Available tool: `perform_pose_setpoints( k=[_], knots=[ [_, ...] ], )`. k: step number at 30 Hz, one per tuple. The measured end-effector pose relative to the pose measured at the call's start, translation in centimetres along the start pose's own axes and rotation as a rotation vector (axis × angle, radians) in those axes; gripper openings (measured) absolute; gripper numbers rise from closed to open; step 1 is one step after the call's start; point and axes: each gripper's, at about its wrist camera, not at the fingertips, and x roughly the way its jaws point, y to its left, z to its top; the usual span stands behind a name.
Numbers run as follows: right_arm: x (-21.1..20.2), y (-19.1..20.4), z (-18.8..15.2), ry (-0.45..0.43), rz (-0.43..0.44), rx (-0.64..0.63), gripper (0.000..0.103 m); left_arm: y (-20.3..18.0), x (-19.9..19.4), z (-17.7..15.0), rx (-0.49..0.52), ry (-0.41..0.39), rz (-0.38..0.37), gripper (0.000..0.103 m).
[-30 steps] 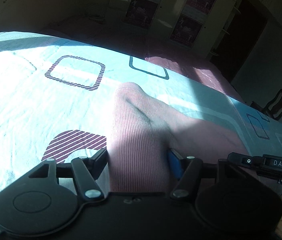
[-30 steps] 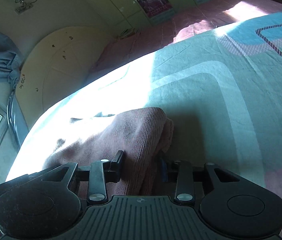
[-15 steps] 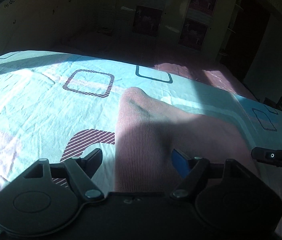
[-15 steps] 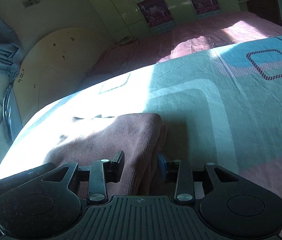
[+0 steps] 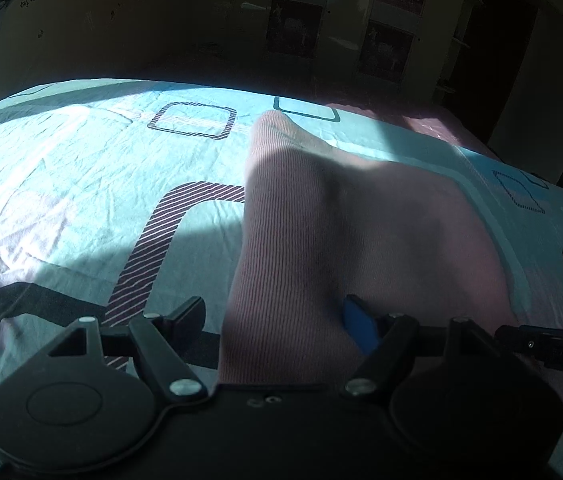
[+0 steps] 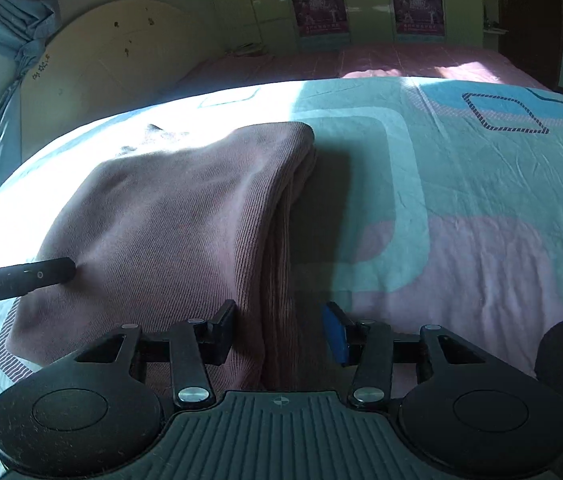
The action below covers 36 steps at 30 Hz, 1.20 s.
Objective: Fold small clothes
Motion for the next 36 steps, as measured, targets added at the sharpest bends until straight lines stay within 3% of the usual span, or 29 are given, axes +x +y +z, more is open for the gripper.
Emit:
perform_pose_setpoints(
  k=[3, 9, 17, 22, 26, 30, 36],
  knots=[
    [-0.2, -0.1, -0.1, -0.003, 0.000, 0.071, 0.044, -0.1, -0.5, 0.0, -0.002, 0.003, 0.010, 0.076],
    [-0.1, -0.1, -0.4, 0.018, -0.005, 0.094, 0.044, -1.0, -1.5, -0.3, 0.053, -0.009, 0.029, 0.075],
    [-0.2, 1.0, -1.1, 0.004, -0.049, 0.052, 0.044, -3.1, -1.3, -0.1, 0.086, 0.002, 0.020, 0.103],
    [-1.0, 2.0, -1.6, -0.005, -0.084, 0.051, 0.048, -3.9, 1.5, -1.1, 0.141, 0.140, 0.096, 0.103],
    [-0.2, 2.6, -2.0, -0.002, -0.127, 0.020, 0.049, -3.2, 1.7, -1.4, 0.113, 0.127, 0.080, 0.103],
    [-0.2, 2.7, -2.0, 0.004, -0.137, 0.013, 0.051, -3.7, 0.9, -1.9, 0.163, 0.084, 0.115, 0.103],
    [0.0, 3.2, -1.9, 0.008, -0.155, -0.001, 0.053, -3.7, -0.1, -2.1, 0.111, 0.054, 0.134, 0.099]
  ],
)
